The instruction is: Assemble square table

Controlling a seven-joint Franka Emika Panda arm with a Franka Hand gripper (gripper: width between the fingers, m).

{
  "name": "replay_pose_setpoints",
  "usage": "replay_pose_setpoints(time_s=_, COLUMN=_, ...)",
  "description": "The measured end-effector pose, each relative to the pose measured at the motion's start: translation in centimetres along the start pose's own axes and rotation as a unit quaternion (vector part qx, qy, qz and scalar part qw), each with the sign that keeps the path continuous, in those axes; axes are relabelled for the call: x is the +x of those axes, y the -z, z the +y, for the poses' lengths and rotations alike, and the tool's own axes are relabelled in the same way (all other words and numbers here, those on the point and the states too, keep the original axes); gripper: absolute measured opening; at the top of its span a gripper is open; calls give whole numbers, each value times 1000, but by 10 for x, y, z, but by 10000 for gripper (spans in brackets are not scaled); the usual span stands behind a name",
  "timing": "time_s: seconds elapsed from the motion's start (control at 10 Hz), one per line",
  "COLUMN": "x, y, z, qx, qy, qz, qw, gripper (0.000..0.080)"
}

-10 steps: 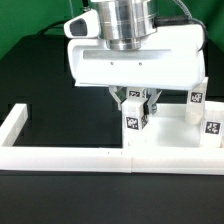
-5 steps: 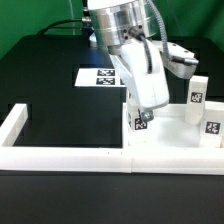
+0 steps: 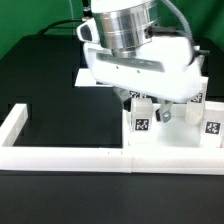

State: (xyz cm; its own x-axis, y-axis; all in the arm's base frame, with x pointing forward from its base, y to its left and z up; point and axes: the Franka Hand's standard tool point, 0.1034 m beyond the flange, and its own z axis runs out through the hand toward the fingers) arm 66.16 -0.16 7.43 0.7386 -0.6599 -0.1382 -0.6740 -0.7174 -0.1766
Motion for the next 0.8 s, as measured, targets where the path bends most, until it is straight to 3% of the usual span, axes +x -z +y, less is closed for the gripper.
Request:
replay_pose_setpoints(time_s=0.3, x=3, y=0, z=1, qx=0, qy=107, qz=4, qw=994, gripper=647)
replay_pose_setpoints(time_s=0.5, x=15, y=3, z=4, qx=-40, qy=285, qz=16, qw=957, gripper=649)
replay_pose_setpoints(time_s=0.6, x=17, y=-1, z=-1, qx=-51, qy=354, qz=23, qw=933, gripper=649)
replay_pose_setpoints(time_s=0.8, x=16, y=-4, z=-1, qx=-52, qy=345, qz=27, qw=937, gripper=631)
